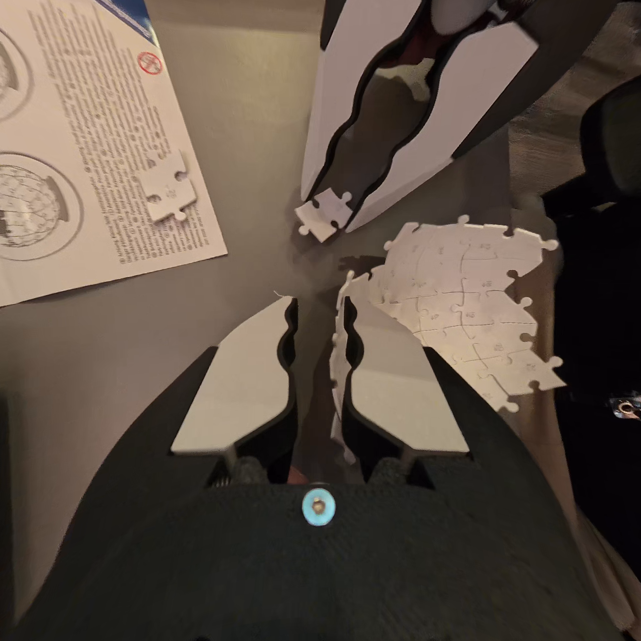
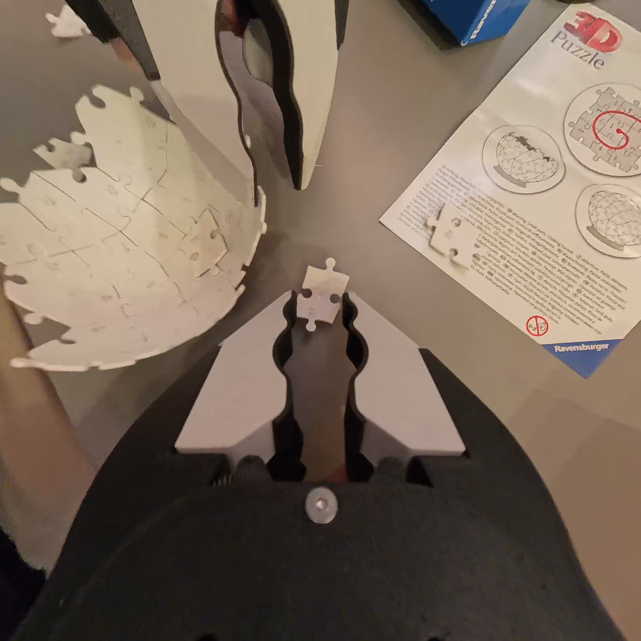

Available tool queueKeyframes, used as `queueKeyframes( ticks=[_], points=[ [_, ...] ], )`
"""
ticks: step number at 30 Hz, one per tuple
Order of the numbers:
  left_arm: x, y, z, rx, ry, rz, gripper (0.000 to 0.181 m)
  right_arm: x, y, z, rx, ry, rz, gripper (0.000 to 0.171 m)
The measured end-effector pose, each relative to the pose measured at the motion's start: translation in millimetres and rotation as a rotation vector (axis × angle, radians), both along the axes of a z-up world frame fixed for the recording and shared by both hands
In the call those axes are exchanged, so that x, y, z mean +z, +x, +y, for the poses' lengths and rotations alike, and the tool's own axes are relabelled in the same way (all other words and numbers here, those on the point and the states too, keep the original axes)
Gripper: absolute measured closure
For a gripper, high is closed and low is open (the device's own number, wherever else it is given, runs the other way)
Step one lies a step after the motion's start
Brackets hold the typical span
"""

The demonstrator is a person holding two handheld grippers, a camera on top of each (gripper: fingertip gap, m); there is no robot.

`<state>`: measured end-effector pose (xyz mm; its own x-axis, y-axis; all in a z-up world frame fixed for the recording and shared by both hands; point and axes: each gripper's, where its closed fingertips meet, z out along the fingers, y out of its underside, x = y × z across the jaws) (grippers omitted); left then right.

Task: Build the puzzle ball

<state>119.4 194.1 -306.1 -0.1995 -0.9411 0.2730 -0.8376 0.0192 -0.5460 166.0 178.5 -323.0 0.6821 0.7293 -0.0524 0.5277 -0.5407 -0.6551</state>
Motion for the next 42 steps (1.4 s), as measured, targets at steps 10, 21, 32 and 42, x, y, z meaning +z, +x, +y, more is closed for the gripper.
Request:
queueKeyframes(
  ticks=[10,21,32,42],
  points=[
    [66.3,-13.8,-9.3,0.098,0.346,-0.187,0.158,31.0,-11.9,-11.7,0.167,0.001,0.081,0.147],
    [-4.0,-18.2,-45.4,0.096,0.440,0.074,0.166,26.5,-30.3,-35.2,0.213,-0.054,0.087,0.147],
    [-9.7,-11.1,-39.5,0.015,0.443,0.080,0.166,30.6,-16.6,-41.1,0.166,-0.043,0.101,0.162],
    [-11.9,-10.3,-41.0,-0.016,0.557,0.053,0.164,40.2,30.5,-91.5,0.008,0.008,0.218,0.152]
  ],
)
